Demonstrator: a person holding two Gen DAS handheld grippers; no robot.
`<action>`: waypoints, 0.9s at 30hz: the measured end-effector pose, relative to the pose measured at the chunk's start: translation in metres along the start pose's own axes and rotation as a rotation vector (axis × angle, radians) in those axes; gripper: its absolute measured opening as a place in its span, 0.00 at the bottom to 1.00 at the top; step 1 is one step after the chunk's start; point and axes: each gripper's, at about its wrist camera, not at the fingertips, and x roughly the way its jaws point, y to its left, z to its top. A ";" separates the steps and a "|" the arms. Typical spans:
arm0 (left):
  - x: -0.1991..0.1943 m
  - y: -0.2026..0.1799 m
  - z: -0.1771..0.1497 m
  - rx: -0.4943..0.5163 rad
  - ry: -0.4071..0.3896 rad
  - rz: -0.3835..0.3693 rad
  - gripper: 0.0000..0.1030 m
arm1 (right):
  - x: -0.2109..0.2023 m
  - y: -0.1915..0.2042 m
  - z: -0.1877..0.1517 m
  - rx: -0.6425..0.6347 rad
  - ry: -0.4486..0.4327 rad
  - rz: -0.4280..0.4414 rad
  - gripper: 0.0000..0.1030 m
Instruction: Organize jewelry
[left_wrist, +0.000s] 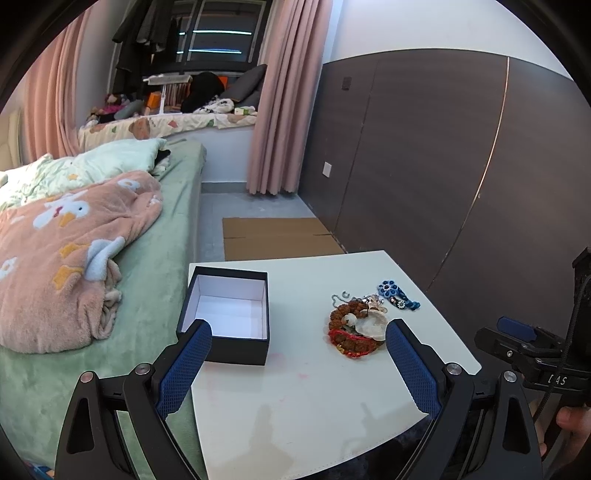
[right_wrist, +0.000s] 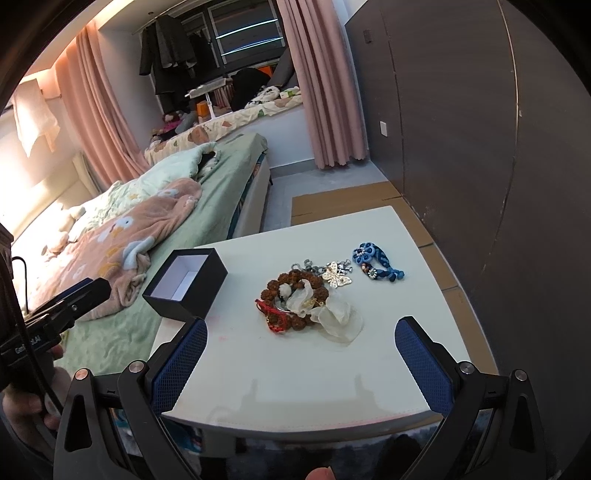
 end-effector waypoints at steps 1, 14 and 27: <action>0.000 0.001 0.000 -0.001 0.001 0.000 0.93 | 0.000 0.000 0.000 0.001 -0.001 0.000 1.00; -0.001 0.001 0.000 -0.005 -0.001 0.002 0.93 | -0.002 -0.001 0.001 0.010 -0.009 -0.005 1.00; 0.023 -0.001 0.010 -0.043 0.014 -0.052 0.93 | 0.007 -0.018 0.007 0.106 -0.013 -0.030 1.00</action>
